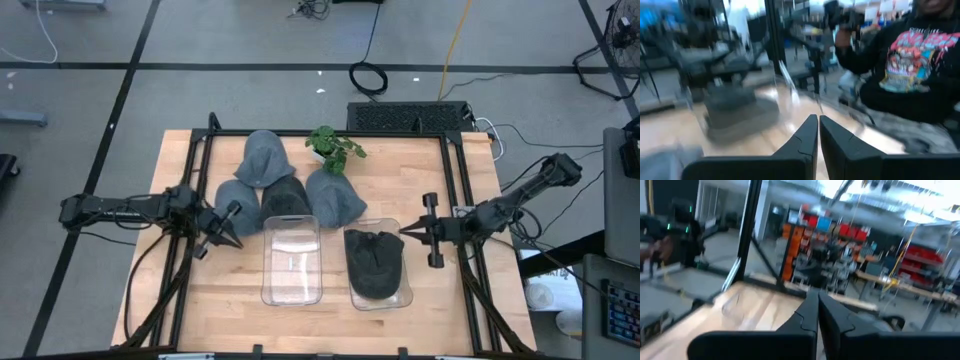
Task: Pick & Place hat
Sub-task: Put the black cap into the right transparent bin
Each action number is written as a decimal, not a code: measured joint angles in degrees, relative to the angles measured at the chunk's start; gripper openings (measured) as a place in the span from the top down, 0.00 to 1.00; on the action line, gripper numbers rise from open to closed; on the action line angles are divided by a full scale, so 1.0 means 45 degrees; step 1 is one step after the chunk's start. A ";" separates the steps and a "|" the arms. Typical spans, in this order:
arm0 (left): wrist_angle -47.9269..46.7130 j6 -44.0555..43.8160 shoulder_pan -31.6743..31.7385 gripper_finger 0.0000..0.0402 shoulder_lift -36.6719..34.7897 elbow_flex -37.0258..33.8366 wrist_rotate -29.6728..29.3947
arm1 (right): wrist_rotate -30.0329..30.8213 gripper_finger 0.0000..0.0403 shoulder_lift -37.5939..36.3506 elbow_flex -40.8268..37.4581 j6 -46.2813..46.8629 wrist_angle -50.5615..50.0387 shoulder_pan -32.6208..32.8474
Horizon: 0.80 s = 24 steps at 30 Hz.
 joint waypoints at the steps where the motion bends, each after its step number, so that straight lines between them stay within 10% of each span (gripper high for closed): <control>1: 0.0560 -0.0001 0.0002 0.94 -0.0001 0.0000 0.0000 | -0.0002 0.99 -0.0079 -0.0010 -0.0122 0.0246 0.0000; 15: 0.3302 -0.2024 -0.0279 0.94 0.0244 0.0005 -0.0678 | 0.0000 0.90 -0.0505 -0.0015 -0.0221 0.0127 0.0000; 24: 0.3971 -0.4162 -0.0879 0.94 0.1277 0.0003 -0.9839 | -0.0005 0.90 -0.0500 -0.0020 -0.0039 0.0132 0.0000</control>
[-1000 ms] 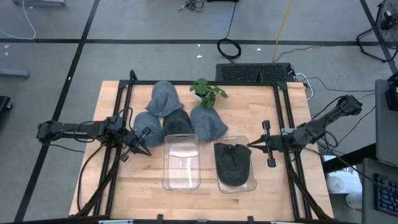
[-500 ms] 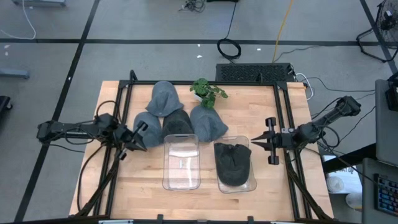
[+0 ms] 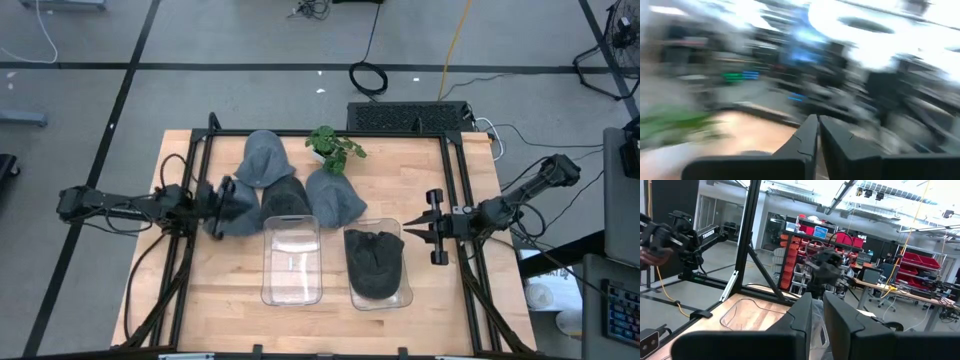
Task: Pick & Place hat
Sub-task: Put the black cap into the right transparent bin
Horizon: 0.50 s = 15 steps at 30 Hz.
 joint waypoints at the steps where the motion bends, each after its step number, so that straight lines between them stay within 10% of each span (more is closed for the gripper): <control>1: 0.0065 -0.0334 0.0008 0.94 0.0045 -0.0003 -0.0930 | 0.0000 0.90 0.0000 0.0000 -0.0004 0.0000 0.0000; 9: -0.0421 -0.1295 0.0395 0.94 0.1174 0.0946 -0.0167 | 0.0001 0.91 0.0019 0.0000 -0.0348 0.0002 0.0000; 15: -0.7098 -0.0942 0.0870 0.84 0.3396 0.4679 -0.1127 | 0.0002 0.90 0.0019 0.0000 -0.0602 0.0420 0.0000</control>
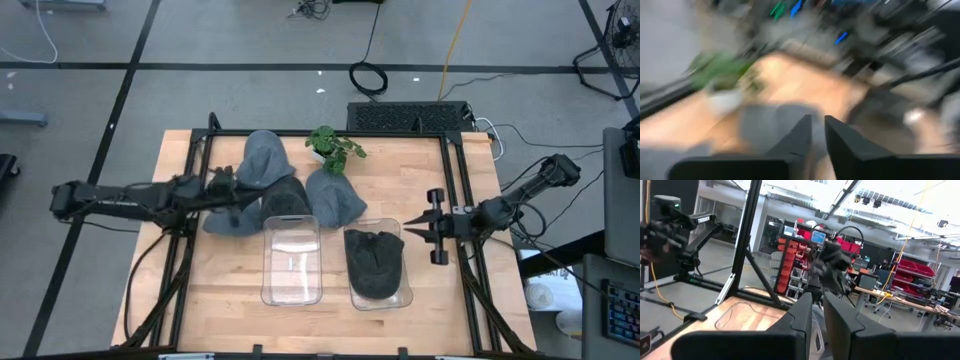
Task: Pick & Place hat
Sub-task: Put the black cap into the right transparent bin
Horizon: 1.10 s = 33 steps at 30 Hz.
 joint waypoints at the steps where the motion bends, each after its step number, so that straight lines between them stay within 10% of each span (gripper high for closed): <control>1: -0.1139 -0.0131 0.0121 0.80 0.0572 0.0594 -0.0319 | 0.0001 0.90 0.0000 0.0000 -0.0069 0.0074 0.0000; 14: -0.4195 -0.0512 0.2402 0.37 0.7236 0.3404 0.0816 | -0.0040 0.89 0.0139 0.0000 -0.0045 -0.0139 -0.0707; 33: -0.3748 0.0300 0.3109 0.56 0.9811 0.3435 0.1057 | -0.0051 0.89 0.0540 0.0000 0.0544 -0.0240 -0.0996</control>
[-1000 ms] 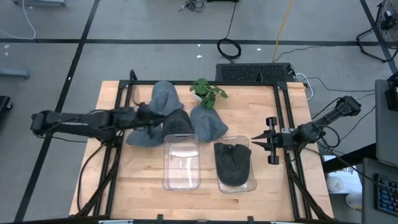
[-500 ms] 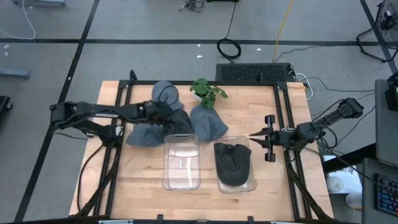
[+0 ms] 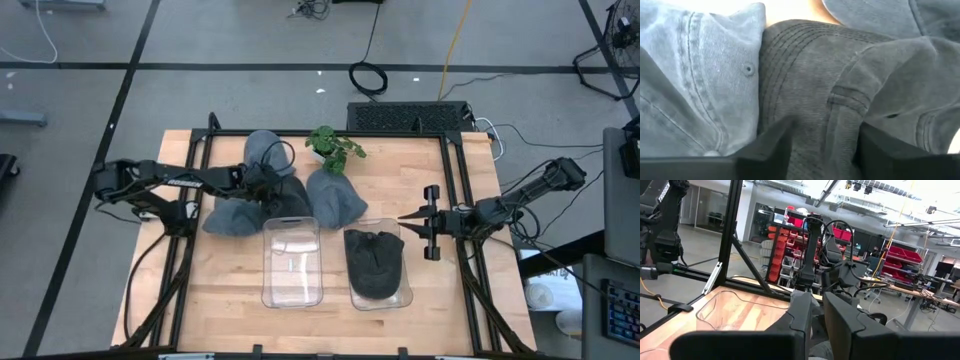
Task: Pick & Place hat
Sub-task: Put the black cap into the right transparent bin
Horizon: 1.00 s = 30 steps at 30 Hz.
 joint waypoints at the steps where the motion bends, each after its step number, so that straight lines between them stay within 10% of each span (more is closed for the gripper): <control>1: -0.0004 0.0157 -0.0022 0.60 0.0000 0.0000 -0.0002 | 0.0000 0.89 0.0027 0.0000 0.0000 -0.0009 0.0001; 7: -0.0001 0.1081 -0.0054 0.96 -0.0182 0.0019 0.0018 | 0.0000 0.89 0.0125 0.0000 0.0000 0.0010 0.0000; 17: -0.3404 0.2930 -0.0777 0.98 -0.2095 0.2367 -0.0872 | 0.0127 0.89 0.0177 0.0000 -0.0010 0.0114 -0.0036; 30: -0.2241 1.2405 -0.6140 0.97 -0.2055 0.5774 -0.2277 | 0.0383 0.89 0.1378 0.0000 0.4270 0.0130 -0.1629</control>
